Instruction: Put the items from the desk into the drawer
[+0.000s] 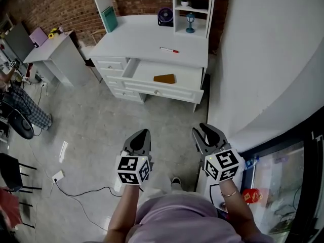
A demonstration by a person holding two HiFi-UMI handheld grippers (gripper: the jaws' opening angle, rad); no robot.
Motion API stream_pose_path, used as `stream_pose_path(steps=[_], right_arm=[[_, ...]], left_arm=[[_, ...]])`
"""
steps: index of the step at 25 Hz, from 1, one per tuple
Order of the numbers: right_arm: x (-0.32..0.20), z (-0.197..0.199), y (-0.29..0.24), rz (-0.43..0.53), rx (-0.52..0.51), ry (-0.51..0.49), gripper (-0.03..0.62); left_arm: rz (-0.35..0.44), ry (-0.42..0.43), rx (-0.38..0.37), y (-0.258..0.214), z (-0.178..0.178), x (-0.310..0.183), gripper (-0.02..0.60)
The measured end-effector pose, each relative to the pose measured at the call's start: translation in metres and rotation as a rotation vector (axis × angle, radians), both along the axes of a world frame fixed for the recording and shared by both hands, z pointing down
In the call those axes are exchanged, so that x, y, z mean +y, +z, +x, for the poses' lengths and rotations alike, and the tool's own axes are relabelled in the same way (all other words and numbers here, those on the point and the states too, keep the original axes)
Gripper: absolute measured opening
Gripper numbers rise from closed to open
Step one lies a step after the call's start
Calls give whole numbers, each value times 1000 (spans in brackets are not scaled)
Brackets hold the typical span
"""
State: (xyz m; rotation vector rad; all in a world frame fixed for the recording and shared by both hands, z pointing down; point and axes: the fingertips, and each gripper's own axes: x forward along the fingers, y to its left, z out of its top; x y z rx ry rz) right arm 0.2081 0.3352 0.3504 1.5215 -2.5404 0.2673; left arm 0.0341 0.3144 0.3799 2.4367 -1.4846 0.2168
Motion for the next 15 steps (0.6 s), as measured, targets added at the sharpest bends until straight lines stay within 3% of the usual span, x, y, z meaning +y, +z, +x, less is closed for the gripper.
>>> stream_pose_path(steps=[7,15], right_arm=[[-26,-5,8,-14,-17,-5,117],[-100,-13,16,-19,-3,20,110]], left_arm=[[-12,-3,-15,6,-5,-26,0],[-11,4,2,11,-19,-106,0]])
